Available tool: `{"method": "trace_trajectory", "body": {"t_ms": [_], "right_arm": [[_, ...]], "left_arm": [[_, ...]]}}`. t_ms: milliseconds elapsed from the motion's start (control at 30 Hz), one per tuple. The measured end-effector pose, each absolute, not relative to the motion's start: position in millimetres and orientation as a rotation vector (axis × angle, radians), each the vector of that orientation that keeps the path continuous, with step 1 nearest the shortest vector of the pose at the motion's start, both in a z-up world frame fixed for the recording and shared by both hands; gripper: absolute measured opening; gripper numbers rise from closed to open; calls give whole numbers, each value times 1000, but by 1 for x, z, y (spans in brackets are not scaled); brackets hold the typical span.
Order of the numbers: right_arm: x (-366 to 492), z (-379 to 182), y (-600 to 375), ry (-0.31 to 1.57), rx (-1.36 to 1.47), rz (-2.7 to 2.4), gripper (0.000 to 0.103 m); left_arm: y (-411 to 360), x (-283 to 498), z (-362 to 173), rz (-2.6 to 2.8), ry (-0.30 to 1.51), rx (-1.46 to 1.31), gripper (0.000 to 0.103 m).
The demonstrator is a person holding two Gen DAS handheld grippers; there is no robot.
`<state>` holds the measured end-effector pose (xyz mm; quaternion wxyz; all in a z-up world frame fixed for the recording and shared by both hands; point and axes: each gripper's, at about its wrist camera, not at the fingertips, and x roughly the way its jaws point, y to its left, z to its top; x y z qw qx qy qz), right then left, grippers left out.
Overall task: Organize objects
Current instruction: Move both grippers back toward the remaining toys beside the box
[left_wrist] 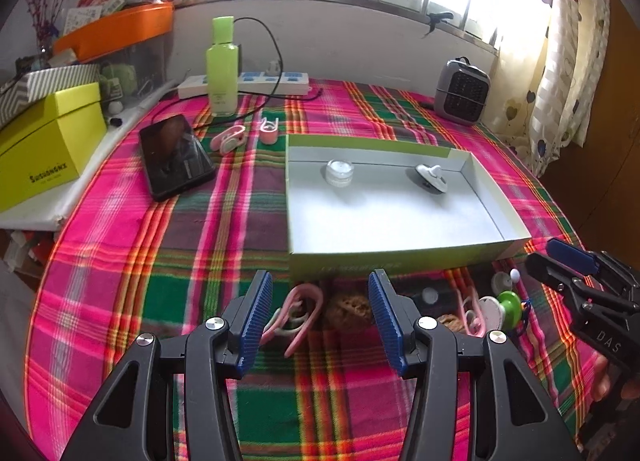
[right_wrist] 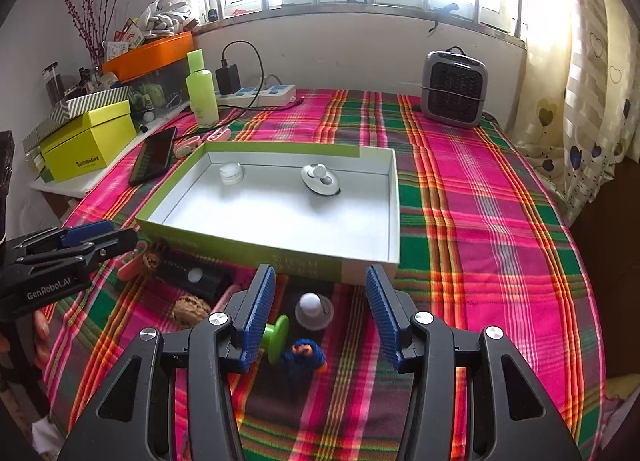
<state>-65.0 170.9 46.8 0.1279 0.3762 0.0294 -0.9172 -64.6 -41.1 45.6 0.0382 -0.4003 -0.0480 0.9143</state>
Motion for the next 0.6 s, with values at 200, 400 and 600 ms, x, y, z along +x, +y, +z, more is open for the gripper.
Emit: {"method": "trace_trajectory", "body": {"t_ms": [200,400,600], "right_arm": [[-55,41,183,59,1125,-2685,49],[-47,34,185,61,1151,-2669,49],[-43,23,185,39,1173,-2641,49]], "left_arm": [[-58,-57,35,2807,-195,-1271,49],[-62,-51,28,2796,-213,-1276,49],[-64,-47,22,2784,-214,-1295,49]]}}
